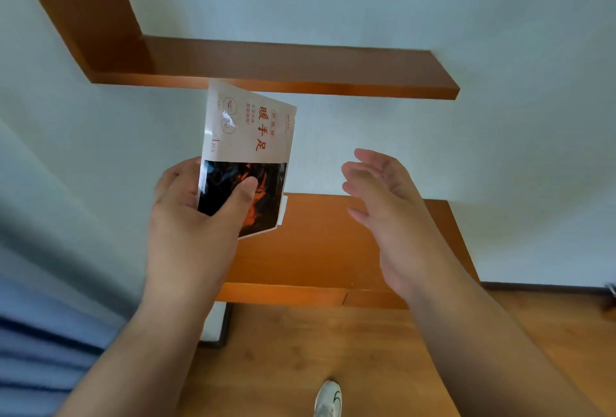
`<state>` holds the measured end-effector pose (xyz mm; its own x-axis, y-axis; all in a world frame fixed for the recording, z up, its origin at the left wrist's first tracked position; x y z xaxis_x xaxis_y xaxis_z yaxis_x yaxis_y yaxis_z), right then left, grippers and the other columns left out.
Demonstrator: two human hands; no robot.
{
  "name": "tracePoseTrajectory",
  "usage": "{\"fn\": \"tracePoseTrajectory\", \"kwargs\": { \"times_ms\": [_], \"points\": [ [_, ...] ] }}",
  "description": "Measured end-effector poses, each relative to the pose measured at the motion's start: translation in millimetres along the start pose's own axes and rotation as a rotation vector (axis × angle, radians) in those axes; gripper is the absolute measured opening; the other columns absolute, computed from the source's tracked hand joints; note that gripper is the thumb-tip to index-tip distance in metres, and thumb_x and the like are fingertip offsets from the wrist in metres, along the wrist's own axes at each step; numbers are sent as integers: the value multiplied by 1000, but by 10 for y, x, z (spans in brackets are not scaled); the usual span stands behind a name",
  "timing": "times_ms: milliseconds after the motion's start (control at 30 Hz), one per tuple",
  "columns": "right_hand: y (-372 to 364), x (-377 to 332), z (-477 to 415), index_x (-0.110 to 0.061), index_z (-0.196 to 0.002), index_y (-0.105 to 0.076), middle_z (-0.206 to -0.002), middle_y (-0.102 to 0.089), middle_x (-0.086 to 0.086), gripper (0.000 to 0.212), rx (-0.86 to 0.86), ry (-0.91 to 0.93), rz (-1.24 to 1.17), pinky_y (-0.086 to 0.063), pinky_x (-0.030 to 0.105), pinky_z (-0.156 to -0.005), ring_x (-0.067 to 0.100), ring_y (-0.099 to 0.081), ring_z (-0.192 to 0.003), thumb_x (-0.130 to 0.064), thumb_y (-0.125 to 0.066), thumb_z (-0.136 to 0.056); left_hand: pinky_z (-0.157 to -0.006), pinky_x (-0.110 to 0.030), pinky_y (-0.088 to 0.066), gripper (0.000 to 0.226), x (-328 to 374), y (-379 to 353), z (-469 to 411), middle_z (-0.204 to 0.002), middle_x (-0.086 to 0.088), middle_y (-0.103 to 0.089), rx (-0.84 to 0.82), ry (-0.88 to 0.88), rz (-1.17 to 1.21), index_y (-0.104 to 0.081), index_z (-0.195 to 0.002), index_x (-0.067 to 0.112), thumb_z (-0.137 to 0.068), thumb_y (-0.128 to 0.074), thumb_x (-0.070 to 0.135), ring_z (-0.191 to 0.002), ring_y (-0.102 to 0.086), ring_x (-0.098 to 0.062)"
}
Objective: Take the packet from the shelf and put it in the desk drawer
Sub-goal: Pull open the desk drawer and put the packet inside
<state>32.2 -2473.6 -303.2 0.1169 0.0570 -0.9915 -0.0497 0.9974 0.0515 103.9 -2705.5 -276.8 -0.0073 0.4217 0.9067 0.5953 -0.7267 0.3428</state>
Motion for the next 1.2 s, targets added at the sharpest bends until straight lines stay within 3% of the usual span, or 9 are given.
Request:
{"fn": "tracePoseTrajectory", "kwargs": {
  "times_ms": [100, 267, 367, 600, 767, 1033, 1200],
  "points": [
    [-26, 100, 321, -44, -133, -54, -134, -59, -18, 41, 18, -30, -1, -45, 49, -112, 12, -56, -128, -48, -64, -94, -78, -33, -60, 18, -64, 178, 228, -127, 4, -66, -17, -18, 24, -58, -93, 53, -92, -71, 41, -110, -69, -20],
    [85, 192, 826, -39, -135, -55, -132, -62, -17, 40, 46, -54, -15, -47, 44, -109, 10, -58, -126, -42, -65, -96, -86, -43, -63, 32, -78, 328, 598, -124, 7, -68, -50, -20, 66, -56, -87, 76, -88, -71, 47, -111, -71, -20],
    [264, 206, 1055, -38, -134, -56, -130, -62, -17, 40, 84, -60, -35, -46, 44, -110, 10, -58, -126, -40, -66, -95, -87, -48, -63, 33, 3, 285, 791, -123, 7, -69, -83, -32, 62, -55, -89, 78, -85, -70, 50, -112, -70, -20],
    [849, 300, 1313, -38, -134, -56, -129, -62, -18, 40, 182, -82, -66, -43, 48, -113, 11, -58, -127, -38, -67, -95, -88, -49, -62, 19, 239, -8, 1083, -121, 4, -70, -119, -76, 57, -60, -87, 71, -82, -68, 55, -110, -71, -21],
    [1358, 380, 1342, -37, -135, -55, -128, -60, -20, 39, 201, -92, -76, -43, 48, -113, 11, -57, -128, -40, -64, -97, -86, -51, -62, 28, 384, -354, 1295, -118, 2, -70, -116, -84, 38, -57, -85, 74, -85, -71, 50, -107, -71, -22],
    [2468, 462, 1167, -40, -128, -58, -124, -61, -24, 32, 201, -102, -18, -46, 46, -110, 7, -59, -125, -41, -64, -96, -92, -54, -60, 16, 647, -1221, 1718, -120, 4, -72, -101, -41, 76, -63, -86, 70, -81, -70, 57, -116, -70, -24],
    [3222, 690, 1068, -39, -129, -59, -122, -60, -25, 32, 234, -153, 13, -46, 45, -110, 9, -58, -126, -40, -62, -97, -87, -50, -62, 14, 790, -1865, 2111, -118, 3, -71, -113, -59, 71, -63, -83, 60, -84, -73, 50, -113, -70, -24]
  ]
}}
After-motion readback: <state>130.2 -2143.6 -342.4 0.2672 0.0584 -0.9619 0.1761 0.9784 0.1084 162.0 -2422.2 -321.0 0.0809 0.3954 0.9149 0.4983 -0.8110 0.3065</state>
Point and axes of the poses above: each hand's wrist, its own z-axis away from the middle knuckle, its own y-axis out of the back of the hand, x = y × z, the point moved 9 cm from there along -z, towards the middle knuckle
